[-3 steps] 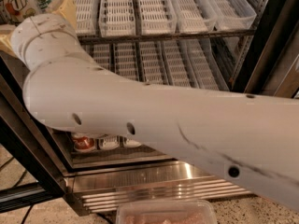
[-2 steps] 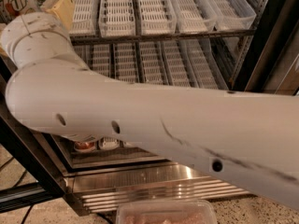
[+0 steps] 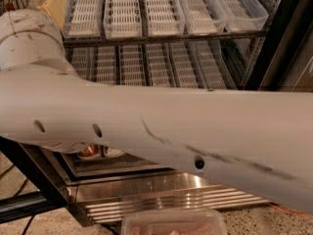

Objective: Pick 7up can from top shelf of fridge

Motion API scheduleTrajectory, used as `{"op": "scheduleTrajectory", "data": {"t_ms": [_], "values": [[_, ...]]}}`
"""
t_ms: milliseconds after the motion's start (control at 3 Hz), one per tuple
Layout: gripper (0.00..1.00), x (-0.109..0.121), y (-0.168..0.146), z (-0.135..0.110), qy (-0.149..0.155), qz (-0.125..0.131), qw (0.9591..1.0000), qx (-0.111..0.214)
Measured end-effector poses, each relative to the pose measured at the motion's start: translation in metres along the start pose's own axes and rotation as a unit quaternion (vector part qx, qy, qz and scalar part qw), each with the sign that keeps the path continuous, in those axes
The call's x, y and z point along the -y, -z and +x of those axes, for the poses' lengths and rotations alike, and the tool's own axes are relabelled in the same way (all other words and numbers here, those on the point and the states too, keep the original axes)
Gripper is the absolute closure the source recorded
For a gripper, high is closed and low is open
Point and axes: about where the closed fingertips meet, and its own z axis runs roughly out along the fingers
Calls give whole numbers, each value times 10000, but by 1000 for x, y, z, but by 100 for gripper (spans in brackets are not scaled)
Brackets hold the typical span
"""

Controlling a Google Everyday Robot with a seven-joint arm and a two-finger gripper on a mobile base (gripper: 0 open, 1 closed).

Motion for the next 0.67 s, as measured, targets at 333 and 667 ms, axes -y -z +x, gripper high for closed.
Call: {"op": "scheduleTrajectory", "data": {"t_ms": [333, 667], "values": [[21, 2, 0, -1, -49, 142, 9999, 20], [25, 5, 1, 3, -90, 224, 9997, -21]]}}
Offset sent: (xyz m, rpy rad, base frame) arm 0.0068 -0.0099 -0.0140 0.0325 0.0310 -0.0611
